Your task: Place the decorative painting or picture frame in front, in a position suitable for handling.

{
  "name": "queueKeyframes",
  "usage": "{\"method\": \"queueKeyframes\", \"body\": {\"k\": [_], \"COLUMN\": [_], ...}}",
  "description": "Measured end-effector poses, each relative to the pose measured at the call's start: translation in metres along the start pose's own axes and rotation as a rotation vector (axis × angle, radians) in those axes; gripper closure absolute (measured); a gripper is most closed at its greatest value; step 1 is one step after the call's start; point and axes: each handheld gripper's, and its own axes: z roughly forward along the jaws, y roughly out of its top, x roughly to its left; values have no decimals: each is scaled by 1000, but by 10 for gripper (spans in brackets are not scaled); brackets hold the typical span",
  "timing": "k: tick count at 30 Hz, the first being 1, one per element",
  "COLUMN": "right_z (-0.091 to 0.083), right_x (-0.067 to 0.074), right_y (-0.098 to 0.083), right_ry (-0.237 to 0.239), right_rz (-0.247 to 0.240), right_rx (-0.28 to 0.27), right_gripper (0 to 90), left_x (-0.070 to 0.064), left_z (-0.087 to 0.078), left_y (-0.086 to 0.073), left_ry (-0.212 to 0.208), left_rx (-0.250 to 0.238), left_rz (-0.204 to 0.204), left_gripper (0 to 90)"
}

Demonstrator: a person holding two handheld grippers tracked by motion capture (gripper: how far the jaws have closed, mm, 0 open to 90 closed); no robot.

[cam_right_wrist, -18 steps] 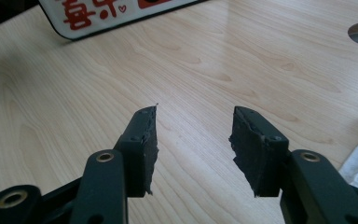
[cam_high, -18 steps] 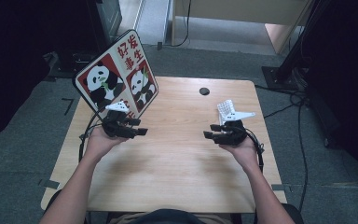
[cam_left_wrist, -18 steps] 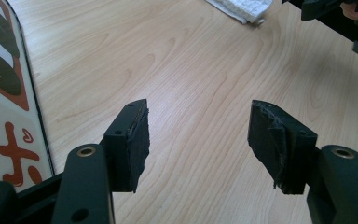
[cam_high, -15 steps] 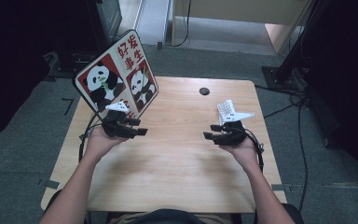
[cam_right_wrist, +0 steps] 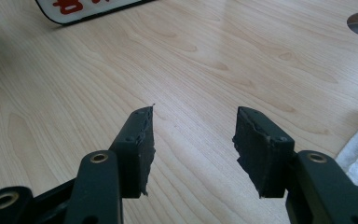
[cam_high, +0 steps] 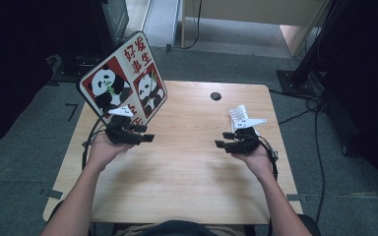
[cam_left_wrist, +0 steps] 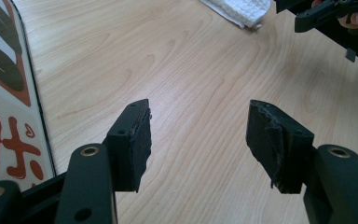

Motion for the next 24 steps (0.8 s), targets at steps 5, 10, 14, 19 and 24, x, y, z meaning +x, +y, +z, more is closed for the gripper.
{"method": "queueKeyframes", "body": {"k": [5, 10, 14, 19, 24], "right_z": [0, 2, 1, -1, 0], "right_x": [0, 1, 0, -2, -4], "right_y": [0, 0, 0, 1, 4], "right_ry": [1, 3, 3, 7, 10], "right_rz": [9, 1, -1, 13, 14], "right_rx": [4, 22, 20, 19, 11], "right_gripper": [483, 486, 486, 487, 487], "left_x": [-1, -1, -2, -2, -3], "left_z": [0, -1, -4, -10, -15], "left_y": [0, 0, 0, -1, -4], "left_ry": [-7, -6, -4, -14, -24], "left_rx": [9, 13, 0, -12, -20], "left_rz": [1, 2, 2, -3, -17], "left_gripper": [405, 404, 392, 393, 389]}}
